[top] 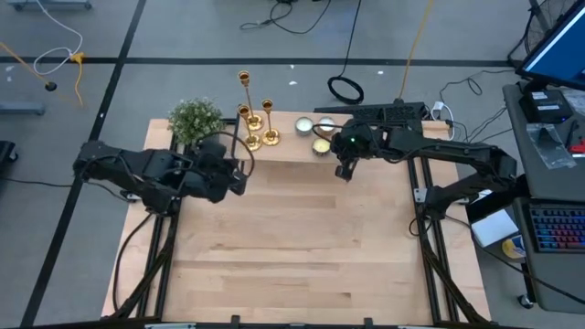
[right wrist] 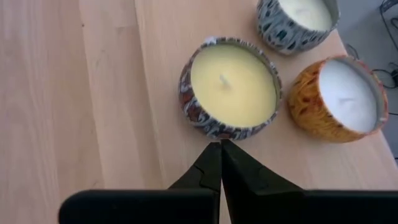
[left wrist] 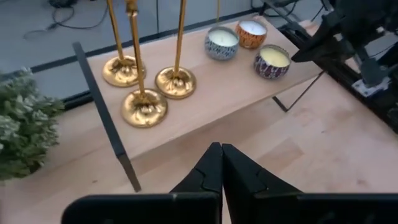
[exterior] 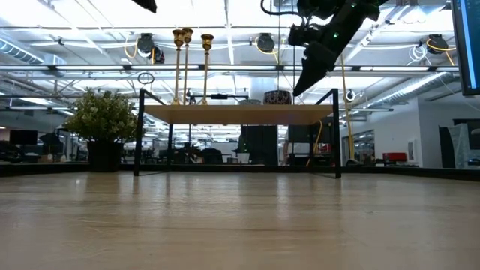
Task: Pick & Place candle stick holders
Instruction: Put the red and black scented candle on the shelf, then return to Home Position
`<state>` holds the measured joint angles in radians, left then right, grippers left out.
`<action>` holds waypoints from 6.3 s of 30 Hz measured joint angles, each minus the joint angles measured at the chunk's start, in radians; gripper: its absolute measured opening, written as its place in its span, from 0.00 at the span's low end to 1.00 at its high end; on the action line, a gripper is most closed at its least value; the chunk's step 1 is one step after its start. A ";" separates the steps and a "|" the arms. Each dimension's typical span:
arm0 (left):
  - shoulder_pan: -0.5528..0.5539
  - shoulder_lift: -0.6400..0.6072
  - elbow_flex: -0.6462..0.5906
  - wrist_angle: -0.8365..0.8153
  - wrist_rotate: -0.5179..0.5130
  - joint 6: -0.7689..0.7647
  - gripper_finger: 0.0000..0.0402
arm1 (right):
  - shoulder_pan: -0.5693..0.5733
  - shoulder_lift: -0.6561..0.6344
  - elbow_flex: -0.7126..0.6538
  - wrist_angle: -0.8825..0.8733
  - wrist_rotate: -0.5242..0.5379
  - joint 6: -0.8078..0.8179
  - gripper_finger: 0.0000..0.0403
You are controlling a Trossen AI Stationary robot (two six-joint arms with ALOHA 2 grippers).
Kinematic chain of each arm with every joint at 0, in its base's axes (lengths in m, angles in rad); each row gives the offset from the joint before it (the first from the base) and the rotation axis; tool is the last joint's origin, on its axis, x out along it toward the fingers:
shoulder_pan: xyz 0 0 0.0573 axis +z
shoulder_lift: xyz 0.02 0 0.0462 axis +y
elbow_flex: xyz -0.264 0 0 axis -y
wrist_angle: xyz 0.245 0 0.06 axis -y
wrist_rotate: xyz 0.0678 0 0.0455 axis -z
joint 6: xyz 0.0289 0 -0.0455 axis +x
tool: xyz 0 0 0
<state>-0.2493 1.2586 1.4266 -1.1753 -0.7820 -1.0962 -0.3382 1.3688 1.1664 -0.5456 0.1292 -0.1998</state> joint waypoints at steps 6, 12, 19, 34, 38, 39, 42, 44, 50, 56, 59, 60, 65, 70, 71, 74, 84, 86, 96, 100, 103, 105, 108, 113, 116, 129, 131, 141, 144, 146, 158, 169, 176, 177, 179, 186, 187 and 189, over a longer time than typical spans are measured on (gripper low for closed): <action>0.000 -0.105 -0.145 0.120 0.018 -0.001 0.01 | 0.000 0.047 0.000 0.047 -0.003 -0.006 0.00; 0.000 -0.172 -0.217 0.150 0.023 -0.007 0.01 | 0.000 0.075 0.003 0.108 -0.026 -0.006 0.00; -0.002 -0.188 -0.221 0.157 0.034 0.051 0.01 | 0.000 0.049 0.000 0.056 0.031 -0.007 0.00; -0.025 -0.397 -0.496 0.264 0.038 0.010 0.00 | -0.001 -0.285 0.001 -0.096 -0.035 0.057 0.00; -0.052 -0.524 -0.641 0.434 0.002 0.095 0.01 | -0.001 -0.382 -0.009 -0.151 -0.113 0.075 0.00; -0.058 -0.556 -0.677 0.473 -0.004 0.110 0.01 | -0.001 -0.408 -0.024 -0.151 -0.140 0.096 0.00; -0.075 -0.645 -0.788 0.574 -0.007 0.134 0.01 | -0.001 -0.494 -0.095 -0.133 -0.187 0.175 0.00; -0.081 -0.701 -0.857 0.641 -0.011 0.152 0.01 | -0.001 -0.556 -0.158 -0.096 -0.187 0.220 0.00; -0.090 -0.838 -1.008 0.779 -0.007 0.254 0.01 | -0.001 -0.755 -0.369 0.066 -0.189 0.361 0.00; -0.090 -0.956 -1.082 0.784 0.017 0.337 0.01 | -0.001 -0.979 -0.570 0.243 -0.187 0.483 0.00; -0.090 -1.014 -1.105 0.784 0.072 0.397 0.01 | -0.001 -1.080 -0.642 0.292 -0.187 0.488 0.00; -0.090 -1.032 -1.110 0.784 0.097 0.417 0.01 | -0.001 -1.112 -0.660 0.298 -0.187 0.488 0.00; -0.090 -1.122 -1.164 0.786 0.178 0.475 0.01 | -0.001 -1.231 -0.704 0.307 -0.186 0.488 0.00; -0.090 -1.192 -1.270 0.853 0.212 0.486 0.01 | -0.001 -1.312 -0.736 0.303 -0.187 0.476 0.00; -0.090 -1.202 -1.292 0.881 0.223 0.500 0.01 | -0.001 -1.326 -0.744 0.300 -0.187 0.473 0.00; -0.090 -1.216 -1.336 0.962 0.272 0.560 0.01 | -0.001 -1.367 -0.778 0.280 -0.224 0.481 0.00; -0.090 -1.206 -1.336 0.974 0.313 0.559 0.06 | 0.000 -1.366 -0.868 0.305 -0.360 0.475 0.00; -0.090 -1.206 -1.336 0.970 0.314 0.533 0.07 | 0.000 -1.366 -0.890 0.310 -0.342 0.466 0.00; -0.090 -1.206 -1.336 0.967 0.314 0.623 0.01 | -0.001 -1.366 -0.989 0.403 -0.314 0.369 0.00; -0.090 -1.206 -1.336 0.967 0.314 0.620 0.01 | -0.001 -1.366 -1.013 0.413 -0.311 0.338 0.00; -0.090 -1.206 -1.336 0.967 0.314 0.620 0.04 | -0.001 -1.365 -1.029 0.424 -0.310 0.317 0.00; -0.090 -1.206 -1.336 0.966 0.314 0.620 0.06 | -0.001 -1.366 -1.034 0.429 -0.310 0.326 0.00; -0.090 -1.206 -1.336 0.967 0.314 0.620 0.08 | -0.001 -1.366 -1.036 0.433 -0.310 0.385 0.00; -0.090 -1.206 -1.336 0.966 0.313 0.621 0.08 | -0.001 -1.366 -1.038 0.456 -0.312 0.423 0.00; -0.090 -1.206 -1.336 0.967 0.313 0.620 0.08 | -0.001 -1.366 -1.040 0.468 -0.313 0.423 0.00; -0.090 -1.206 -1.336 0.967 0.313 0.621 0.08 | -0.001 -1.366 -1.040 0.467 -0.313 0.423 0.00; -0.090 -1.206 -1.336 0.967 0.313 0.621 0.08 | -0.001 -1.366 -1.040 0.467 -0.313 0.423 0.00; -0.090 -1.206 -1.335 0.967 0.313 0.621 0.08 | -0.001 -1.366 -1.040 0.467 -0.313 0.423 0.01; -0.090 -1.206 -1.335 0.967 0.313 0.621 0.08 | -0.001 -1.366 -1.040 0.467 -0.313 0.423 0.01; -0.090 -1.206 -1.335 0.967 0.313 0.621 0.08 | -0.002 -1.366 -1.040 0.467 -0.313 0.423 0.01; -0.090 -1.206 -1.335 0.967 0.313 0.621 0.08 | -0.002 -1.366 -1.040 0.466 -0.314 0.423 0.01; -0.090 -1.206 -1.335 0.967 0.313 0.620 0.08 | -0.002 -1.366 -1.040 0.466 -0.314 0.423 0.01; -0.090 -1.206 -1.335 0.966 0.313 0.621 0.08 | -0.002 -1.366 -1.040 0.466 -0.314 0.423 0.01; -0.090 -1.206 -1.335 0.967 0.313 0.621 0.08 | -0.002 -1.366 -1.040 0.466 -0.314 0.423 0.01; -0.090 -1.206 -1.335 0.967 0.313 0.621 0.08 | -0.002 -1.366 -1.040 0.466 -0.314 0.423 0.01; -0.090 -1.206 -1.335 0.967 0.313 0.621 0.08 | -0.002 -1.366 -1.040 0.466 -0.314 0.423 0.01; -0.090 -1.206 -1.335 0.967 0.313 0.621 0.08 | -0.002 -1.365 -1.040 0.466 -0.314 0.423 0.01; -0.090 -1.206 -1.335 0.967 0.313 0.621 0.08 | -0.002 -1.366 -1.040 0.466 -0.314 0.423 0.01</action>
<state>-0.3390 0.0528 0.0914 -0.2085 -0.4694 -0.4755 -0.3397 0.0032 0.1265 -0.0795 -0.1844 0.2234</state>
